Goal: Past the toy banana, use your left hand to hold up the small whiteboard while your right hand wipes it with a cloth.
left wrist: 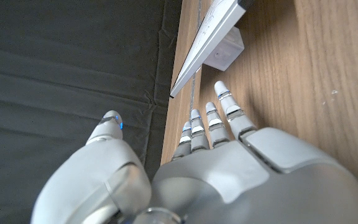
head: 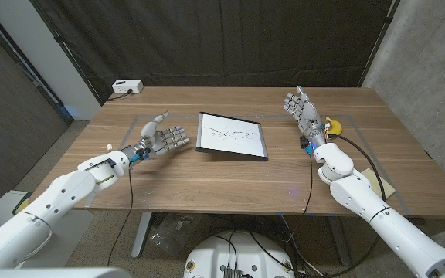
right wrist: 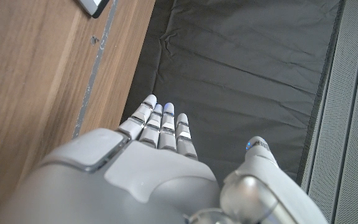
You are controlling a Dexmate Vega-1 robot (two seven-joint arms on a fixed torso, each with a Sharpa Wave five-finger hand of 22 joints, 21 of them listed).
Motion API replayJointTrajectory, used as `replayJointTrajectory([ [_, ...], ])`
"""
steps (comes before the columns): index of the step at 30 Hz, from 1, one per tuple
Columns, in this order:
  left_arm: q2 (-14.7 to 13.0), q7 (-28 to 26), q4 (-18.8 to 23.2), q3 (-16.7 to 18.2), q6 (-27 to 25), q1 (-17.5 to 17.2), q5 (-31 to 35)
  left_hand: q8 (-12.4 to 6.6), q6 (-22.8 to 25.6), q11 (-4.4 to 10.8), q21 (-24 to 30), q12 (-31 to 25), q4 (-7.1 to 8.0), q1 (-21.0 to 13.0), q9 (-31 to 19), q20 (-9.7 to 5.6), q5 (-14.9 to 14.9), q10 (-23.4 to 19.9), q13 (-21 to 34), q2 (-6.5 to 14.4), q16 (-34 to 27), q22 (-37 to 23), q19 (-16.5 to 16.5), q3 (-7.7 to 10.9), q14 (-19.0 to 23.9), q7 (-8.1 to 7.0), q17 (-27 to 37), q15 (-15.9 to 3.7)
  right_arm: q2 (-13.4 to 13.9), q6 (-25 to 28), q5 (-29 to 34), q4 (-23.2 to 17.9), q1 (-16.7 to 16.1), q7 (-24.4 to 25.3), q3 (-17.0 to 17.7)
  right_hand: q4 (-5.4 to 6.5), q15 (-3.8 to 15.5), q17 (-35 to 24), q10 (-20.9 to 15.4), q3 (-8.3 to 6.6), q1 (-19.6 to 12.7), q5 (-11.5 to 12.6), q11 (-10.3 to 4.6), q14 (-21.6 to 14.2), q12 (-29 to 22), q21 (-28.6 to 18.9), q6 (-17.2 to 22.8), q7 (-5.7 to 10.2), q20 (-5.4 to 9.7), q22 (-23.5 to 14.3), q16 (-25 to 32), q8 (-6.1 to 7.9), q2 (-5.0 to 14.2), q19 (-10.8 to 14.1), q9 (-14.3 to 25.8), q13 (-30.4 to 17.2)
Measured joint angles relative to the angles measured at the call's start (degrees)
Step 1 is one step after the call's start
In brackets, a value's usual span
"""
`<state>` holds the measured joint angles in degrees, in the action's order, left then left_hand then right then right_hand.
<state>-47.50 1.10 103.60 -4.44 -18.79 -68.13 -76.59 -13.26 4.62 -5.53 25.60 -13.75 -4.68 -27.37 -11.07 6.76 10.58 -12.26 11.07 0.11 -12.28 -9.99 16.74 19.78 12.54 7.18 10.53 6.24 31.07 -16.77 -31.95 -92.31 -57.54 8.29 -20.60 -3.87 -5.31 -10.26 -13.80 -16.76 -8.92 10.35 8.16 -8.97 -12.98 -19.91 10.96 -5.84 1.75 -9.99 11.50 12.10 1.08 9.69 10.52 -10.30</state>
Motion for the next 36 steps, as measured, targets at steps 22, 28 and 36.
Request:
replayJointTrajectory([
  [22, -0.32, -2.02, -2.49, -4.62, -8.37, 7.68, -1.84, -0.35, 3.69, 0.75, 0.00, 0.00, -1.67, -3.81, -0.16, -0.50, 0.00, -3.75, -0.01, 0.96, 0.22, 0.00, 3.64, 1.68, 3.22, 0.38, -0.01, -1.12, 0.38, 0.04, -0.79, -0.04, -0.77, -0.31, 0.49, -0.32, 0.47, 0.00, -1.31, 0.32, 0.00, 0.00, -0.31, -0.90, -0.45, 0.00, 0.72, 0.10, -0.10, -0.30, 0.00, 0.00, 0.00, 1.14, 0.00, -0.35],
  [28, 0.20, -2.04, -3.30, -6.11, -9.51, 9.48, -1.60, -0.36, 5.06, 1.33, 0.33, -0.24, -2.41, -4.86, -0.11, -0.62, -0.23, -5.05, -0.01, 0.93, 0.22, 0.00, 4.75, 2.05, 4.35, 0.47, -0.15, -1.63, 0.44, 0.01, -0.87, -0.23, -1.01, -0.33, 0.53, -0.31, 0.19, 0.00, -1.62, 0.32, 0.00, 0.00, -0.05, -1.20, -0.45, 0.23, 0.72, 0.10, -0.01, -0.30, 0.00, 0.00, 0.00, 1.25, 0.00, -0.35],
  [36, 0.69, -1.79, -4.15, -7.77, -11.35, 11.69, -1.22, -0.35, 5.61, 1.36, 0.33, -0.24, -2.87, -6.58, -0.12, -0.93, -0.23, -5.68, -0.01, 1.33, 0.22, 0.00, 5.06, 2.53, 4.83, 0.49, 0.02, -1.55, 0.47, -0.14, -0.87, -0.24, -1.16, -0.53, 0.53, -0.31, 0.20, 0.01, -2.13, 0.32, -0.30, 0.00, -0.52, -1.83, -0.45, 0.23, 1.26, 0.18, -0.11, -0.29, 0.00, 0.00, 0.30, 1.95, 0.00, -0.34],
])
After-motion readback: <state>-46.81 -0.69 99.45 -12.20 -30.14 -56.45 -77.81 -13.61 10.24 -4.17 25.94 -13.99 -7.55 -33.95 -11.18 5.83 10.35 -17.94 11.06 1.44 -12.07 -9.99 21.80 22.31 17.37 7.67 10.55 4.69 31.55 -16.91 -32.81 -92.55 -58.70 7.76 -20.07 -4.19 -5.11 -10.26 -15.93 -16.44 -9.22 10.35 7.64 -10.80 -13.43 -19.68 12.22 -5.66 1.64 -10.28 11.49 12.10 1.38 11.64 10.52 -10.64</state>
